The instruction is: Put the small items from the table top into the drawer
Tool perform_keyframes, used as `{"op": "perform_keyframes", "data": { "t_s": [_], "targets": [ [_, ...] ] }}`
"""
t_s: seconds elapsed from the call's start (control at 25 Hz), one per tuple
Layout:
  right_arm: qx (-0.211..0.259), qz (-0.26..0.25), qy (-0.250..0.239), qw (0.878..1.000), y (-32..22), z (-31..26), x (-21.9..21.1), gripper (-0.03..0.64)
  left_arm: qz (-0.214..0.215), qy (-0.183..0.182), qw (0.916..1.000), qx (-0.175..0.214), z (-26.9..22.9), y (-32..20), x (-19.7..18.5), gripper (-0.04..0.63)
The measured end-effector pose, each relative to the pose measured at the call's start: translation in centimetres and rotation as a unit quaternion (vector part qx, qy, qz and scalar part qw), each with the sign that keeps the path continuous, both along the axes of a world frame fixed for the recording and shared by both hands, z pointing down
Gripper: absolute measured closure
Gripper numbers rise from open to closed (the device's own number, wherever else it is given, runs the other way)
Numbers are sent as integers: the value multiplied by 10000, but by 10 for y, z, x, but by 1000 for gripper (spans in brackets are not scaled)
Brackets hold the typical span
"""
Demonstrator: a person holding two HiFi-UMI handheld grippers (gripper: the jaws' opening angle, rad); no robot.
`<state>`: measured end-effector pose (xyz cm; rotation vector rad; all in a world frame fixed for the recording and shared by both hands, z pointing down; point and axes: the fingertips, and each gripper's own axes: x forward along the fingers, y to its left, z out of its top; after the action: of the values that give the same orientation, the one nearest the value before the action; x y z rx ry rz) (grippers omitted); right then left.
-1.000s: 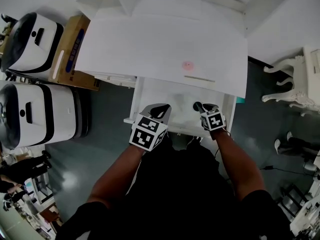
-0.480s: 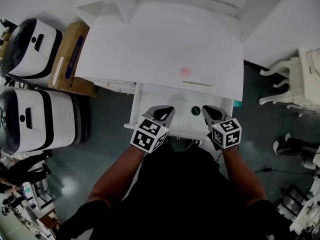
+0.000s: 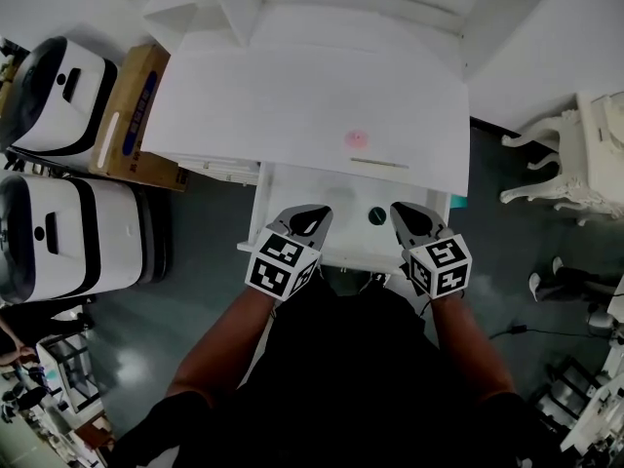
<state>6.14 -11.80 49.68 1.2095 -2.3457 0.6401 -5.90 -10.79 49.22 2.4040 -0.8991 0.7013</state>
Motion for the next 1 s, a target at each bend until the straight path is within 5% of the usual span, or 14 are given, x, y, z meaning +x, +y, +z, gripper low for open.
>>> {"op": "perform_keyframes", "data": {
  "t_s": [1.0],
  "targets": [
    [-113, -51, -13, 9999, -14, 14, -12, 588, -347, -46, 9993, -122, 5, -6, -9, 592]
  ]
}}
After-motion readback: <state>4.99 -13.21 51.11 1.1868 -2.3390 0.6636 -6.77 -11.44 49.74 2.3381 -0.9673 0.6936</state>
